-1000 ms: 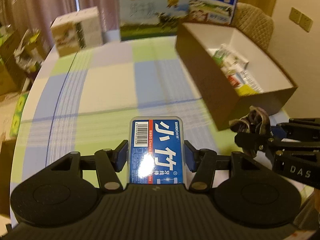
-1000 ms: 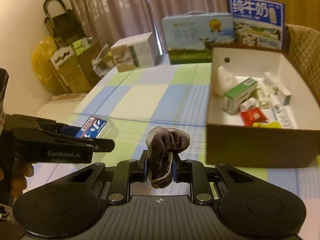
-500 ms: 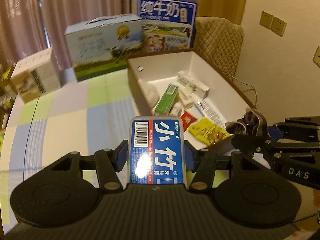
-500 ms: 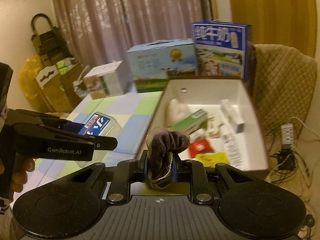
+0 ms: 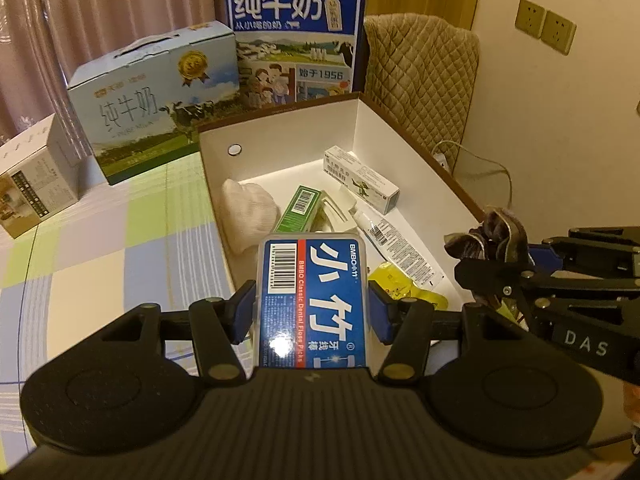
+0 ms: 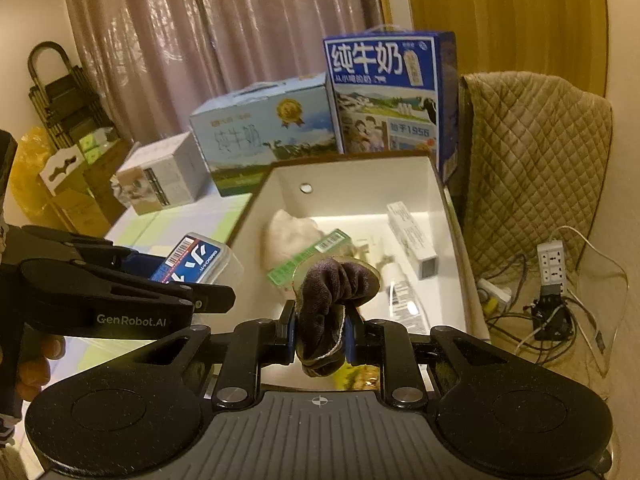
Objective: Organize objects
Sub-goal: 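Carry floss pack and pouch over into the brown box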
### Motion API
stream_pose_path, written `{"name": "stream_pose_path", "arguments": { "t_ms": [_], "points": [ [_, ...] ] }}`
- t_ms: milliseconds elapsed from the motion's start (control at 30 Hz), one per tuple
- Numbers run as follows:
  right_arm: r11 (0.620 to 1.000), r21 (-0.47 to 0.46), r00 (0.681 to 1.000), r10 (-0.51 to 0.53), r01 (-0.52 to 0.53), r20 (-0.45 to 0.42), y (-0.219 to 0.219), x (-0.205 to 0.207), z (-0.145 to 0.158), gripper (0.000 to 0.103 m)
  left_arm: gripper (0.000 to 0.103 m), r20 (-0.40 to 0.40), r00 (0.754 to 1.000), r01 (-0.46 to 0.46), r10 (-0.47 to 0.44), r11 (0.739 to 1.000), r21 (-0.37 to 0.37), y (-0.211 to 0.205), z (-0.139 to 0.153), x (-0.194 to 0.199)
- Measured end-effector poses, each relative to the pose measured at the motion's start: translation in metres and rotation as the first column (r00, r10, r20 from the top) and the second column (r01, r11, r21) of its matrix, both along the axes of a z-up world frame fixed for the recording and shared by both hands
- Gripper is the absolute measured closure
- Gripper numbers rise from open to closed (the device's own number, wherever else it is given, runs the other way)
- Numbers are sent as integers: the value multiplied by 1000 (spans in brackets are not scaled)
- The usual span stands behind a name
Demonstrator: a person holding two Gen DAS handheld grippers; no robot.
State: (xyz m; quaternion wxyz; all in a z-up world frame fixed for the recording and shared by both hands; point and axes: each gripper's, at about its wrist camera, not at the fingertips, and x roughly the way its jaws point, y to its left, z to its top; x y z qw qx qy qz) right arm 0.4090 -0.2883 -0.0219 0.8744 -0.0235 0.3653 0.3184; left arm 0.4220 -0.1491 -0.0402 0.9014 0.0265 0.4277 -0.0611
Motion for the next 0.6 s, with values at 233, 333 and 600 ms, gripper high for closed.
{"name": "stream_pose_path", "arguments": {
  "t_ms": [233,333,600],
  "points": [
    [1000,-26,998,-12,11,-54,-5,19,-26,84,50,-46,999,-7,8,999,32,-9,-26,23],
    [999,-44,998,-12,9,-67,-5,26,-35,84,50,-59,998,-4,7,999,48,-14,-36,31],
    [998,-54,996,-18,13,-91,-8,35,-49,84,50,-97,995,12,-5,998,67,-23,-59,43]
  ]
}}
